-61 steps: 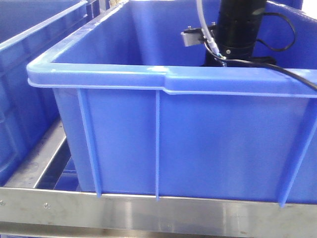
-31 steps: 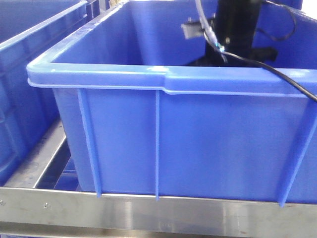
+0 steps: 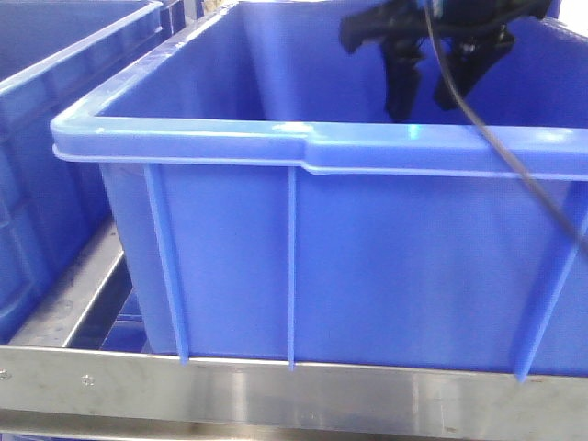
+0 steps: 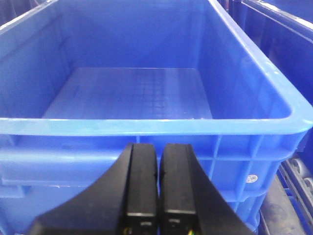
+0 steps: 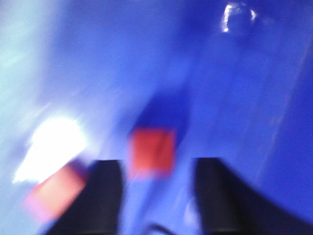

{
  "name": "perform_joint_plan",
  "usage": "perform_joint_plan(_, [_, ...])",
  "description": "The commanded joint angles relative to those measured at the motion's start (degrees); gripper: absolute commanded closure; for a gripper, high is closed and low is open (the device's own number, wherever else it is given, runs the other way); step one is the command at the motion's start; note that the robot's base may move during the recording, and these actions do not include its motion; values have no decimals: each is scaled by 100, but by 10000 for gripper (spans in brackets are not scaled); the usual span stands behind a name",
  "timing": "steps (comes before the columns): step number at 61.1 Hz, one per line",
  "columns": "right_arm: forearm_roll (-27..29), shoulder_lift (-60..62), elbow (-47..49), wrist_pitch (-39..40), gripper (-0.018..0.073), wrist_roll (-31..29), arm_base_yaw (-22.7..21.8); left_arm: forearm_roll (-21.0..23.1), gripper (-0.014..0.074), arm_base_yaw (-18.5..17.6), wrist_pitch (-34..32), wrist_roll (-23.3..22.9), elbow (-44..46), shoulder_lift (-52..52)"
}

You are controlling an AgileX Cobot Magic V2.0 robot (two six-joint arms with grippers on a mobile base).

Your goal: Pick red cube and place on left shelf

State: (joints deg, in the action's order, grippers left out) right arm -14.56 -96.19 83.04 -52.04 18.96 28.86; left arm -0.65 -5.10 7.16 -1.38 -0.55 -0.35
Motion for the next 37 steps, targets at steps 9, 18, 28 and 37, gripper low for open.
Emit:
perform_joint_plan(9, [-155,1409,-1112,860,400,-70,250,29,495,-30,-494,-5,-132,-94])
perform_joint_plan(18, [-142,2109,-1798,1256,489,-70,311,29,495,-30,-494,-5,-132,-94])
perform_joint_plan(28, [-142,2992,-2359,1518,512,-70,311,29,495,-30,-494,-5,-132,-94])
perform_joint_plan(37, [-142,3787,-2814,1817,512,-70,311,29,495,-30,-494,-5,-132,-94])
